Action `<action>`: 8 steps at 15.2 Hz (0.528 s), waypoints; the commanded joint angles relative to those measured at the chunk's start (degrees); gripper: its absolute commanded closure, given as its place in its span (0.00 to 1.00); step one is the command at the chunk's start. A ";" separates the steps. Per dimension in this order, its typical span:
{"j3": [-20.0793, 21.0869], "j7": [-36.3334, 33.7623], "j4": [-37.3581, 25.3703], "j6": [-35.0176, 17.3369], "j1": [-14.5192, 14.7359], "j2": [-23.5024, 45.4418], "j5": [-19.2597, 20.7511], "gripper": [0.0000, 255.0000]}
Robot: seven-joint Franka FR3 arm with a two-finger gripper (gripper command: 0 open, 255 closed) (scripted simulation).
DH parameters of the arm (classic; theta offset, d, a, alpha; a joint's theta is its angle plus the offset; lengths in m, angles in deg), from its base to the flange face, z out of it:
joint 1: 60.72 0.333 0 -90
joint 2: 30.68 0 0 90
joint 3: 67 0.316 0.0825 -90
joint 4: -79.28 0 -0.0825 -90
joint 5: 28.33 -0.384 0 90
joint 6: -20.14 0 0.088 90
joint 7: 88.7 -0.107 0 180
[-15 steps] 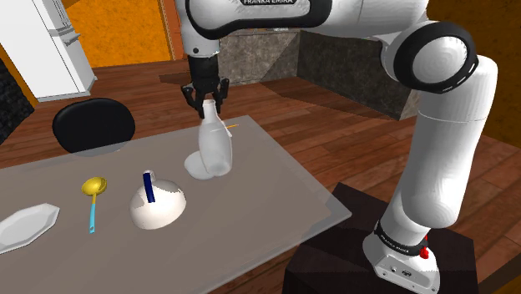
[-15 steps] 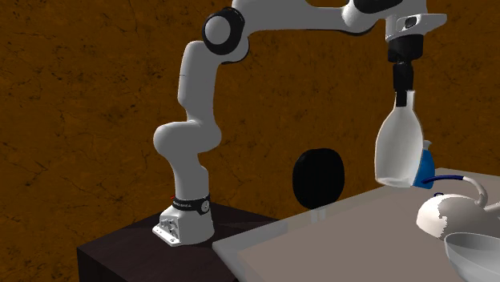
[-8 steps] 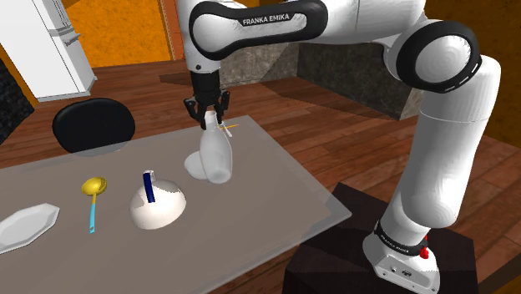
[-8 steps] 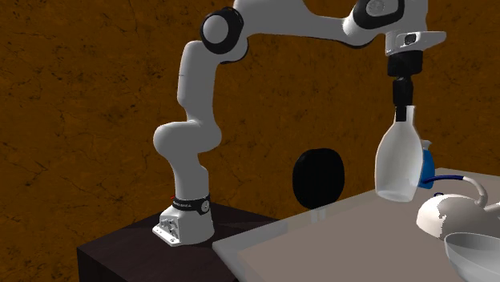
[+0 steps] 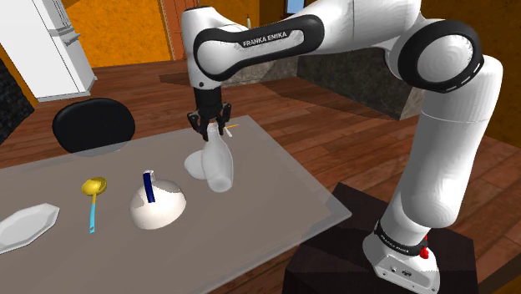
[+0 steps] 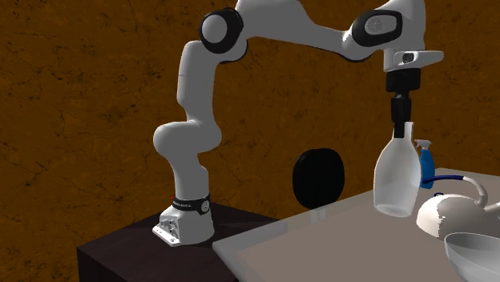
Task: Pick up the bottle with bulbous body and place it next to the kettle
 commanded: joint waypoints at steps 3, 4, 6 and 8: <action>-0.05 -0.13 2.76 -3.02 -0.04 0.21 0.13 1.00; -0.07 -0.17 3.43 -3.76 -0.05 0.29 0.17 1.00; -0.10 -0.25 4.71 -5.24 -0.06 0.50 0.27 1.00; -0.13 -0.35 5.93 -6.70 -0.06 0.75 0.39 1.00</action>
